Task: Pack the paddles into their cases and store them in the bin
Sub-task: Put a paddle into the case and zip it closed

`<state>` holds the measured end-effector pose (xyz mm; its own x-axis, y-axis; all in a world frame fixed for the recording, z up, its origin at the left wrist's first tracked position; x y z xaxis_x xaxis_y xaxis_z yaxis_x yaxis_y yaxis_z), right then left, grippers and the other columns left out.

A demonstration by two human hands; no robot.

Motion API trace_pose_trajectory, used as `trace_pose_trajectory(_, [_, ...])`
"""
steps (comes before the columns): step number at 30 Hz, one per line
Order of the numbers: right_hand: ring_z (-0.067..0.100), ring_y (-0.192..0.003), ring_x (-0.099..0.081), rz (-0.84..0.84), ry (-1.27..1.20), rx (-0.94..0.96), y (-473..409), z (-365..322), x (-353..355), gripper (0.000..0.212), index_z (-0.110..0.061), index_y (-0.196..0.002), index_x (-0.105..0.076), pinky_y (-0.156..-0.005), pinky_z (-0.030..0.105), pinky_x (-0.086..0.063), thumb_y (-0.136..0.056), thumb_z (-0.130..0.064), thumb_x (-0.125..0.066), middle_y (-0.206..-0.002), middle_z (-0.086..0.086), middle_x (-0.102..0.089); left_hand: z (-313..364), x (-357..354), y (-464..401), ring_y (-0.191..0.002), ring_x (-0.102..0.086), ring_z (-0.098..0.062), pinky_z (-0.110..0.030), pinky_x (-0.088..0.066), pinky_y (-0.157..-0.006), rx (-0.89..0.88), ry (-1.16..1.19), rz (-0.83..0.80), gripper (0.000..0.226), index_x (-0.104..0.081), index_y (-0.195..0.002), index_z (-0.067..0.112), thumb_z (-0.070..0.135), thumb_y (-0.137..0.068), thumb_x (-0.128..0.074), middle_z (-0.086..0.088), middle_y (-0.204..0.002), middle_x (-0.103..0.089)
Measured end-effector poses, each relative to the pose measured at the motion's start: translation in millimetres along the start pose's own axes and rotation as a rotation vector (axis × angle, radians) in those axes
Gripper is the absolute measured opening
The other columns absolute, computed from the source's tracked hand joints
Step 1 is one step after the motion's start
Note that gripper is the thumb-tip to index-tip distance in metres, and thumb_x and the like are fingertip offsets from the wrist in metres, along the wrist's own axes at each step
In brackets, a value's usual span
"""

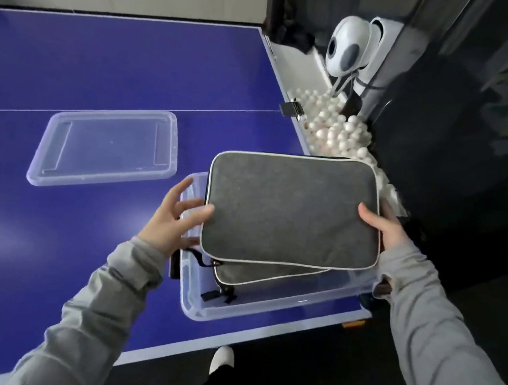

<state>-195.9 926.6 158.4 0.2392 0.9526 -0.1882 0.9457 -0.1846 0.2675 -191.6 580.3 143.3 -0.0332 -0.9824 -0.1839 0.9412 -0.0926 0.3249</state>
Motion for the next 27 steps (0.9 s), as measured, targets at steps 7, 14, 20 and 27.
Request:
trace_pose_trajectory(7, [0.016, -0.076, -0.071, 0.007, 0.116, -0.114, -32.8, 19.2, 12.3, 0.027, -0.025, -0.103, -0.062, -0.064, 0.029, -0.058, -0.084, -0.006, -0.058, -0.089, 0.0, -0.072, -35.1, -23.4, -21.0, -0.097, -0.058, -0.024, -0.039, -0.05, -0.086, -0.002, -0.218, 0.094, 0.09, -0.033, -0.141, 0.025, -0.002, -0.068, -0.078, -0.006, -0.128, -0.041])
trace_pose_trajectory(14, [0.025, -0.095, -0.062, 0.037, 0.346, -0.183, -47.3, 49.7, 12.8, 0.039, -0.023, -0.114, -0.057, -0.092, 0.039, -0.049, -0.078, -0.013, -0.07, -0.111, 0.011, -0.064, -62.7, -18.0, -21.5, -0.104, -0.054, -0.028, -0.031, -0.044, -0.082, 0.065, -0.225, 0.163, 0.086, -0.036, -0.14, 0.02, -0.006, -0.068, -0.076, -0.007, -0.129, -0.045])
trace_pose_trajectory(20, [0.008, -0.081, -0.06, 0.048, 0.491, -0.102, -60.3, 66.9, 5.2, 0.046, -0.017, -0.117, -0.053, -0.065, 0.005, -0.047, -0.076, -0.012, -0.074, -0.099, 0.0, -0.062, -89.1, -8.5, -30.0, -0.119, -0.048, -0.025, -0.041, -0.041, -0.103, 0.142, -0.319, 0.28, 0.102, -0.033, -0.142, 0.022, 0.007, -0.057, -0.088, -0.004, -0.133, -0.044])
trace_pose_trajectory(27, [0.018, -0.099, -0.055, 0.03, 0.63, -0.098, -73.0, 84.5, 5.9, 0.055, -0.008, -0.123, -0.049, -0.088, 0.024, -0.04, -0.075, -0.012, -0.075, -0.113, 0.008, -0.06, -122.1, -6.0, -33.3, -0.122, -0.048, -0.024, -0.037, -0.039, -0.105, 0.183, -0.364, 0.384, 0.103, -0.036, -0.14, 0.023, 0.007, -0.053, -0.089, -0.006, -0.136, -0.045])
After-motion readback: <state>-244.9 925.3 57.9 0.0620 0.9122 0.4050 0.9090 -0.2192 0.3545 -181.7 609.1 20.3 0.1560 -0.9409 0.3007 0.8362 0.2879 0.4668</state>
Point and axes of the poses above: each hand's wrist, its own y-axis away from the middle knuckle, its own x-axis out of the back of the hand, z = x × y, the point moved 10 cm from there along -y, towards the middle knuckle
